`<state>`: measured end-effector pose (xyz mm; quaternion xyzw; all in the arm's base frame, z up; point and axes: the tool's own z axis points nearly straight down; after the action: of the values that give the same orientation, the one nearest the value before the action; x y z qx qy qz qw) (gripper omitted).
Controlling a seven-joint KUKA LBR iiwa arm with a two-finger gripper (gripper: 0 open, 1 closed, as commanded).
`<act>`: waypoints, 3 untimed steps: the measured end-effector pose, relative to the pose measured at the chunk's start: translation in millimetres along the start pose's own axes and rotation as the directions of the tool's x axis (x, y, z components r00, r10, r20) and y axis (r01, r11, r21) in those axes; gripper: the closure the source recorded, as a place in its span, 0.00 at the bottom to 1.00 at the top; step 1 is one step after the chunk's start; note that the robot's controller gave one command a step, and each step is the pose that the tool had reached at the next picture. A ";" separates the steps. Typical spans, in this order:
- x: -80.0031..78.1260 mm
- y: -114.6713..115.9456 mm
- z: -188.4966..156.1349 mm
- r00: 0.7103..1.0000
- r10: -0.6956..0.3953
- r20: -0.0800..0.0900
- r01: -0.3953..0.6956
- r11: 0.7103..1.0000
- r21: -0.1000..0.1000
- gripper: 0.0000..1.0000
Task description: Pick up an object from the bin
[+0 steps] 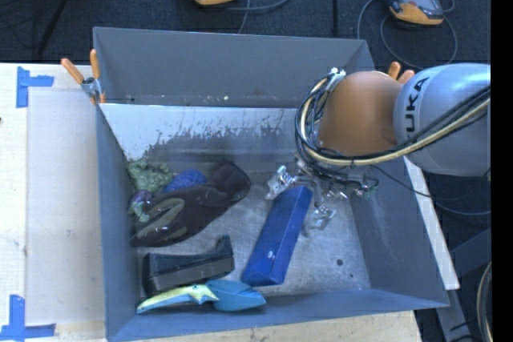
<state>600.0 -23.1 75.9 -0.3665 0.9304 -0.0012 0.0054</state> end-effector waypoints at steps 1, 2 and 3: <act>0.9 -3.1 -6.7 1.000 0.003 -0.001 -0.003 1.000 -0.002 1.00; 0.9 -3.1 -6.7 1.000 0.003 -0.001 -0.003 1.000 -0.002 1.00; 1.6 -2.4 -8.1 1.000 0.003 -0.005 -0.003 1.000 -0.005 1.00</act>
Offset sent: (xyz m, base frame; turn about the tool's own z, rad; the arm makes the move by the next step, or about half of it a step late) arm 0.0000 0.0000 0.0000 0.0000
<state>600.4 -25.9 84.0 -0.3653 0.9309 0.0001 0.0021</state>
